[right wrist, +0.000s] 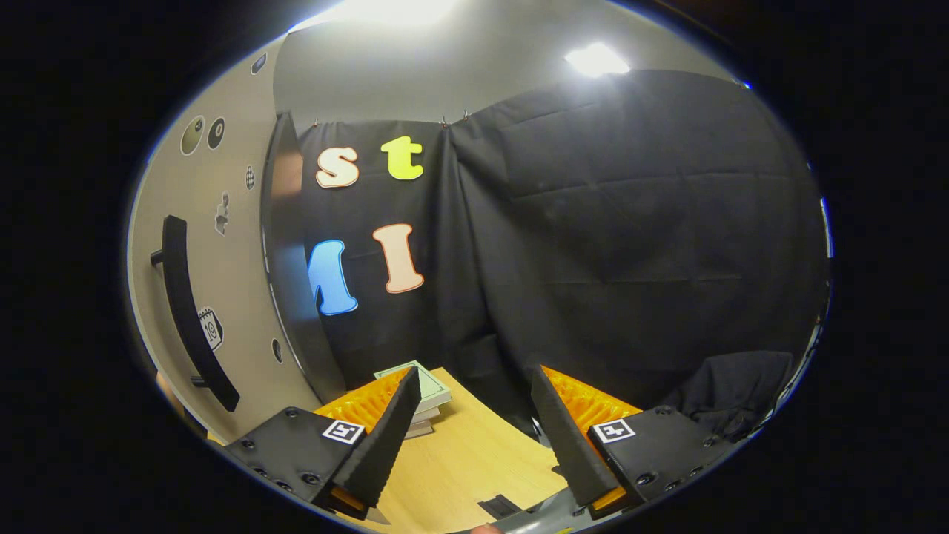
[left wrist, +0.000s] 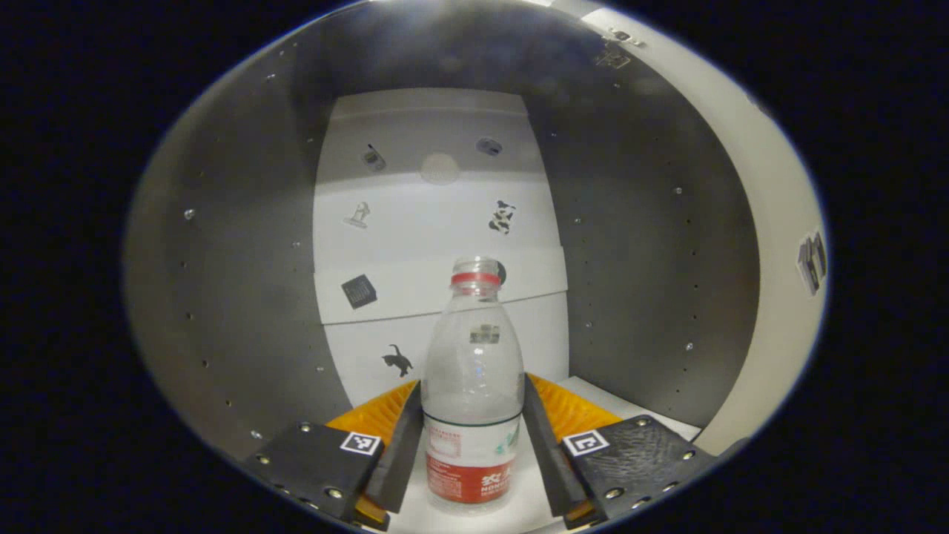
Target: Open the cabinet door with the right hand, grasp the bottle in the cabinet with the left hand and place it on the coaster, then close the cabinet door with the right hand.
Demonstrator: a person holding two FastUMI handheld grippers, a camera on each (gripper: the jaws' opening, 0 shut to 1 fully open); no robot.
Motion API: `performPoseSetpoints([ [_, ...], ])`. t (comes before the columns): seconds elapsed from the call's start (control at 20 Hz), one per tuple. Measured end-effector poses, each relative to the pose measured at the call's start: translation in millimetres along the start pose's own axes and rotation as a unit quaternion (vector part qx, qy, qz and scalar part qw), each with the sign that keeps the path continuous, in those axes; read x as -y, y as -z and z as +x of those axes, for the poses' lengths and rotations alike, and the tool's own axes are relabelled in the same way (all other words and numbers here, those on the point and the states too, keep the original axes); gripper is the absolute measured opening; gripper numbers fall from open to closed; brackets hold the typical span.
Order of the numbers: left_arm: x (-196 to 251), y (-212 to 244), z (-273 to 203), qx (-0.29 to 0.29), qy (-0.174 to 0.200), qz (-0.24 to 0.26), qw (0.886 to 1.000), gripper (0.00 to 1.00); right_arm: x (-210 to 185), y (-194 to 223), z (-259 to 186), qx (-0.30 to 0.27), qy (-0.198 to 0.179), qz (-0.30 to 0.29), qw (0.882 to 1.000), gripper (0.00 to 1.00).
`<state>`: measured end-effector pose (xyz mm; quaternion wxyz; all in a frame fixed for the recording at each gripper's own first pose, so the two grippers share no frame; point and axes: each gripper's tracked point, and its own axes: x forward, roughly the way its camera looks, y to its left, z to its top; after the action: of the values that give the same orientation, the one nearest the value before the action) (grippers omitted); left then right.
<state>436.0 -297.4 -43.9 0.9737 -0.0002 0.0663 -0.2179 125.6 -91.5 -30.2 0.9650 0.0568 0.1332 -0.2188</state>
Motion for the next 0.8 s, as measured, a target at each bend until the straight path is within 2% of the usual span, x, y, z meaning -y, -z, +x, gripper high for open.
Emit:
performPoseSetpoints([
  [0.1, -3.4, -12.2, -8.1, 0.018, -0.008, 0.006, 1.0, 0.71, -0.4, -2.5, -2.4, 0.008, 0.004, -0.01, 1.0, 0.92],
  [0.4, -4.5, -42.2, -38.2, 0.051, -0.01, 0.005, 0.999, 0.7, -6.1, -4.3, -6.7, 0.011, -0.007, -0.02, 1.0, 0.92],
  [0.6, -12.1, -44.0, -73.0, 0.055, -0.01, -0.03, 0.998, 0.68, -11.5, -0.3, -5.4, 0.006, -0.029, -0.016, 0.999, 0.92],
  [0.8, -26.2, -42.6, -122.7, 0.061, -0.021, -0.053, 0.997, 0.7, -22.8, 0.3, -1.3, 0.001, -0.063, -0.01, 0.998, 0.92],
])
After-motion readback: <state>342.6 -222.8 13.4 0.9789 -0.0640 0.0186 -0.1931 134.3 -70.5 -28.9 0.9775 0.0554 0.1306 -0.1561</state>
